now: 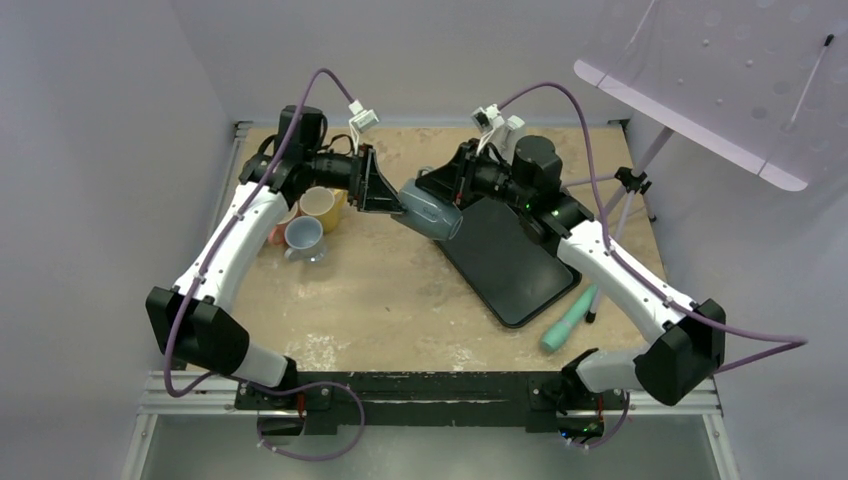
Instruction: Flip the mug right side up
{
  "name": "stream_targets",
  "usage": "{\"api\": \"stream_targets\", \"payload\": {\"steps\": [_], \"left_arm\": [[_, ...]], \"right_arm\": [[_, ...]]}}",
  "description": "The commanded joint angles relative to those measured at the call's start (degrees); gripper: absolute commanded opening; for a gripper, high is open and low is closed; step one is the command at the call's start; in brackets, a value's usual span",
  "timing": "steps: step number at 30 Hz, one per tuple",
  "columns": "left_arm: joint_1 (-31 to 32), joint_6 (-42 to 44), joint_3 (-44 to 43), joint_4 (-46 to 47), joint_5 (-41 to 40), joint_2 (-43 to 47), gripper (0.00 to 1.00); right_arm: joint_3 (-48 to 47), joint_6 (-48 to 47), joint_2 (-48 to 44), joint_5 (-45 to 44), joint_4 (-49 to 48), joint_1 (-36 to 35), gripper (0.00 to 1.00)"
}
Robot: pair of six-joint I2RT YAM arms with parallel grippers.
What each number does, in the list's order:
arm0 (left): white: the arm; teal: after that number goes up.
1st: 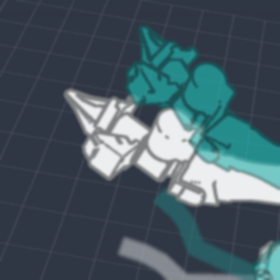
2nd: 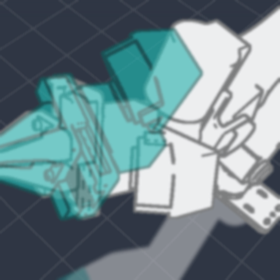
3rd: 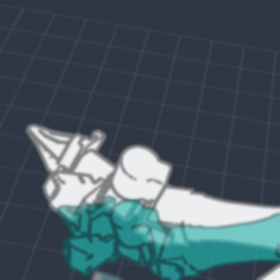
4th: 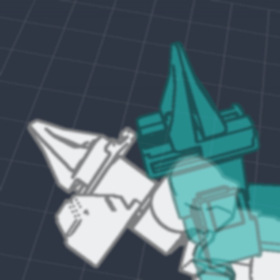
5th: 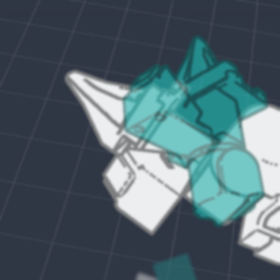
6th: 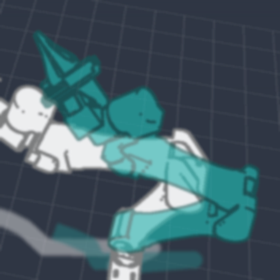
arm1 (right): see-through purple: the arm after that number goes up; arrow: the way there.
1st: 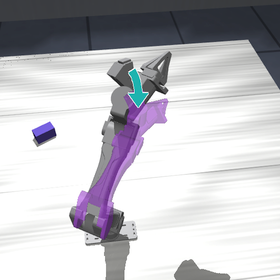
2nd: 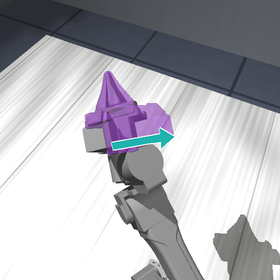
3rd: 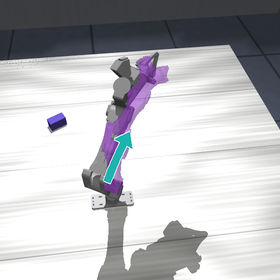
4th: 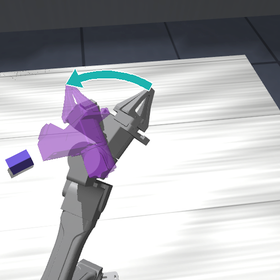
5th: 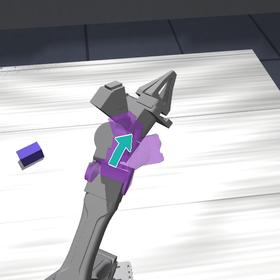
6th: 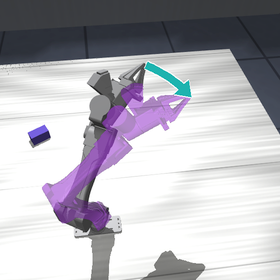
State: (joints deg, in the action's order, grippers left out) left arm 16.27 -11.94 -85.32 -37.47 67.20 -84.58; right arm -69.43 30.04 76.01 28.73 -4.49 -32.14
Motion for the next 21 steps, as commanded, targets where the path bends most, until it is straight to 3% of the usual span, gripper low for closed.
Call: {"api": "stream_targets", "payload": {"steps": [1,7,9,11,16,17,19,20,21], "left_arm": [[0.86,-2.92,1.12,3.91,5.06,2.72,0.62],[1.81,-7.35,5.66,8.66,8.68,5.34,0.43],[1.83,-7.62,6.89,9.60,8.63,6.29,0.27],[1.79,-6.18,6.69,8.36,7.74,6.67,0.01],[1.70,2.59,2.37,-2.32,-1.51,5.19,0.00],[1.74,5.71,0.57,-5.82,-5.54,4.36,0.00],[1.74,12.30,-3.14,-12.57,-14.83,2.39,0.00],[1.74,15.76,-4.93,-15.61,-19.20,1.25,0.00],[1.75,18.41,-6.34,-17.68,-22.64,0.09,0.00]], "right_arm": [[-3.58,4.58,-0.17,2.36,-11.24,-0.95,0.00],[-4.85,6.63,1.64,2.60,-15.05,-1.29,0.00],[-4.82,6.89,2.00,2.82,-15.58,-1.49,0.00],[-4.80,6.44,2.29,2.42,-14.81,-1.58,0.00],[-3.73,4.06,2.11,1.71,-11.38,-1.56,0.02],[-3.73,3.29,1.91,0.93,-9.96,-1.54,0.21],[-3.86,1.35,1.34,-0.83,-6.13,-1.52,0.69],[-3.87,0.70,0.95,-2.68,-4.22,-1.49,0.84],[-3.76,-0.04,0.41,-4.73,-2.54,-1.56,0.87]]}}
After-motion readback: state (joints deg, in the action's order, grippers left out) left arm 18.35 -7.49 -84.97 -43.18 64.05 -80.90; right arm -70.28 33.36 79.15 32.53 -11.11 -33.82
